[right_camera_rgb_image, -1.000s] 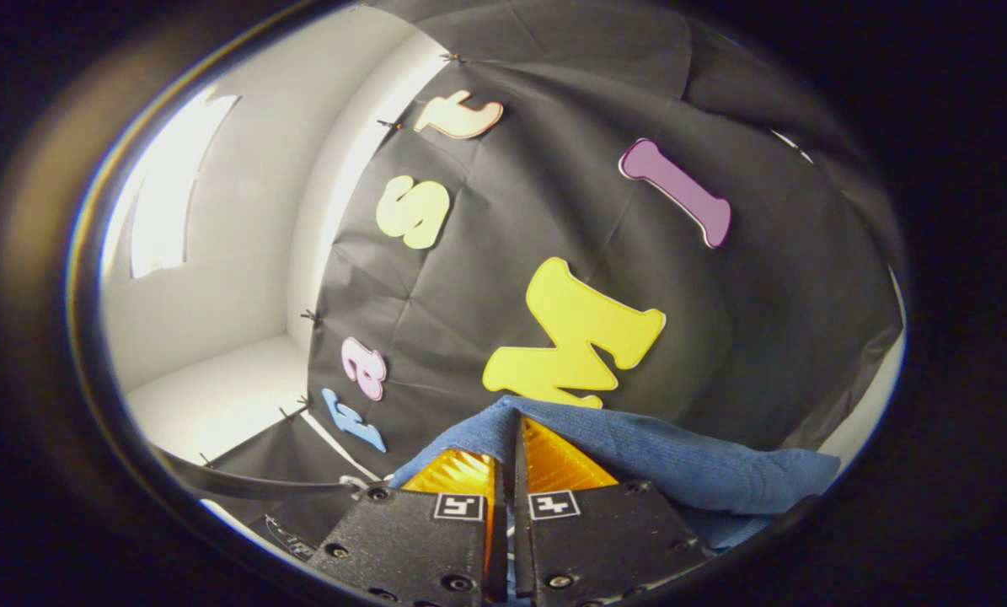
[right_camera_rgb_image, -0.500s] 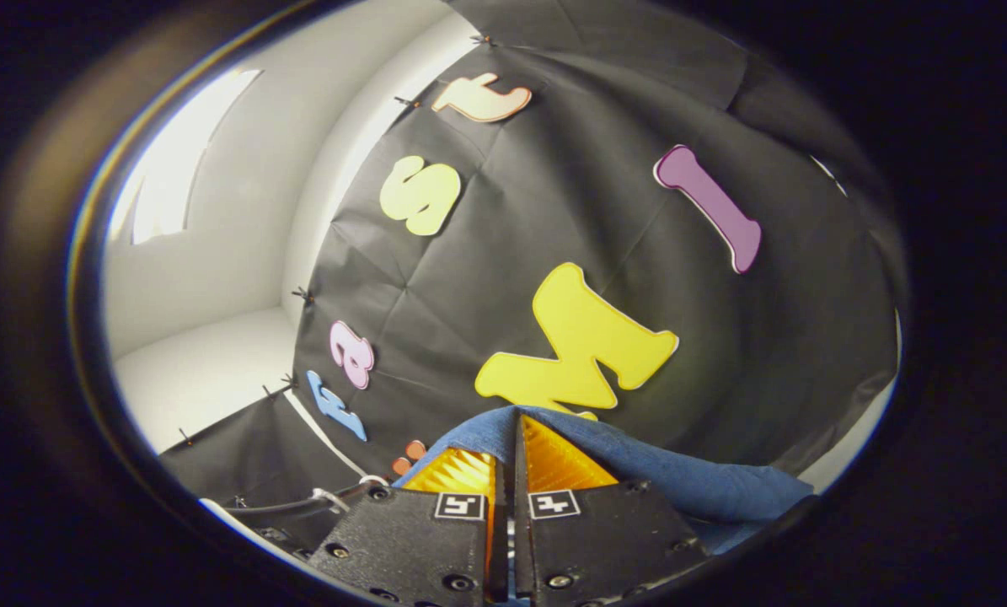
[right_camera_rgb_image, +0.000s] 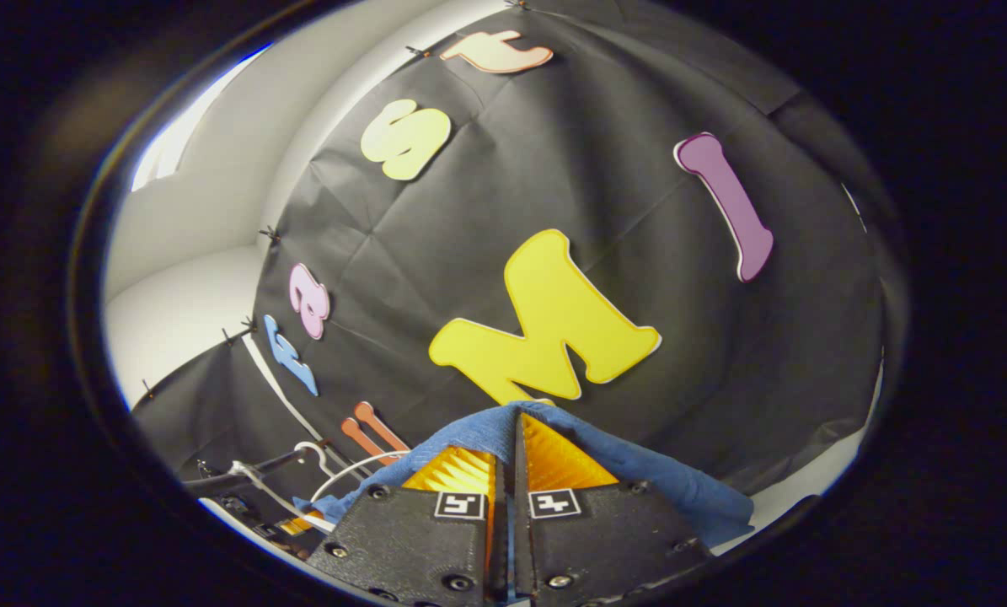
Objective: Grasp the clothes on the hanger with both hands and then place them into the laundry hamper below.
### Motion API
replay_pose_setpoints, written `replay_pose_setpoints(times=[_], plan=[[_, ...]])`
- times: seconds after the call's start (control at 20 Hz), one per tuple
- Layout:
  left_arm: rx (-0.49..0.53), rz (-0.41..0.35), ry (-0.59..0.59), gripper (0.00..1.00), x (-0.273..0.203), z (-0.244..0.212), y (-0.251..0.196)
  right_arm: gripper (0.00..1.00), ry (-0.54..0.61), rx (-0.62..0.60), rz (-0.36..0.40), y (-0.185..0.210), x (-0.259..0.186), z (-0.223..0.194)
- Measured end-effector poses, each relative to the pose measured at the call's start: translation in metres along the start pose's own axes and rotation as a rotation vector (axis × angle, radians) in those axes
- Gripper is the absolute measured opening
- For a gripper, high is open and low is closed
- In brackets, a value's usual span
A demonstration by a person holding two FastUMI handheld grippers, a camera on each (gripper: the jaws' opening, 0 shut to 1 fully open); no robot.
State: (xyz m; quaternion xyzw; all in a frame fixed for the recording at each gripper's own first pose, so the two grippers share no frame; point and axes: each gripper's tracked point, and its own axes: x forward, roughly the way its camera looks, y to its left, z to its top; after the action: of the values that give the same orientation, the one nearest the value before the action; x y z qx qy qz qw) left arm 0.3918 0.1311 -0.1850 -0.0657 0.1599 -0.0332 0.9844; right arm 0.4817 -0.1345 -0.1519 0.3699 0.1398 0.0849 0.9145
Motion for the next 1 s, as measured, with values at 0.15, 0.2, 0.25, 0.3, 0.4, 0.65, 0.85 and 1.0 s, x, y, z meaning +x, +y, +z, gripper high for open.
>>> replay_pose_setpoints(times=[0.15, 0.2, 0.25, 0.3, 0.4, 0.65, 0.85, 1.0], plan=[[0.004, -0.003, 0.022, 0.02, 0.002, -0.015, 0.007, 0.06, 0.023, 0.056, -0.004, -0.018, 0.007, -0.015], [0.011, -0.003, 0.033, 0.02, 0.002, -0.021, 0.009, 0.06, 0.038, 0.065, -0.015, -0.026, 0.010, -0.024], [0.012, -0.004, 0.043, 0.02, 0.002, -0.027, 0.009, 0.06, 0.053, 0.075, -0.029, -0.035, 0.011, -0.031], [0.012, -0.006, 0.048, 0.02, 0.001, -0.032, 0.009, 0.06, 0.067, 0.084, -0.036, -0.041, 0.011, -0.038], [0.001, -0.013, 0.069, 0.01, 0.000, -0.046, 0.009, 0.06, 0.086, 0.107, -0.051, -0.053, 0.013, -0.052], [-0.054, -0.017, 0.124, 0.01, -0.011, -0.084, 0.015, 0.06, 0.105, 0.161, -0.041, -0.064, -0.004, -0.081], [-0.122, -0.009, 0.161, 0.02, -0.022, -0.110, 0.021, 0.06, 0.140, 0.190, -0.071, -0.080, -0.016, -0.111], [-0.134, -0.001, 0.176, 0.01, -0.037, -0.127, 0.023, 0.06, 0.141, 0.211, -0.077, -0.081, -0.030, -0.127]])
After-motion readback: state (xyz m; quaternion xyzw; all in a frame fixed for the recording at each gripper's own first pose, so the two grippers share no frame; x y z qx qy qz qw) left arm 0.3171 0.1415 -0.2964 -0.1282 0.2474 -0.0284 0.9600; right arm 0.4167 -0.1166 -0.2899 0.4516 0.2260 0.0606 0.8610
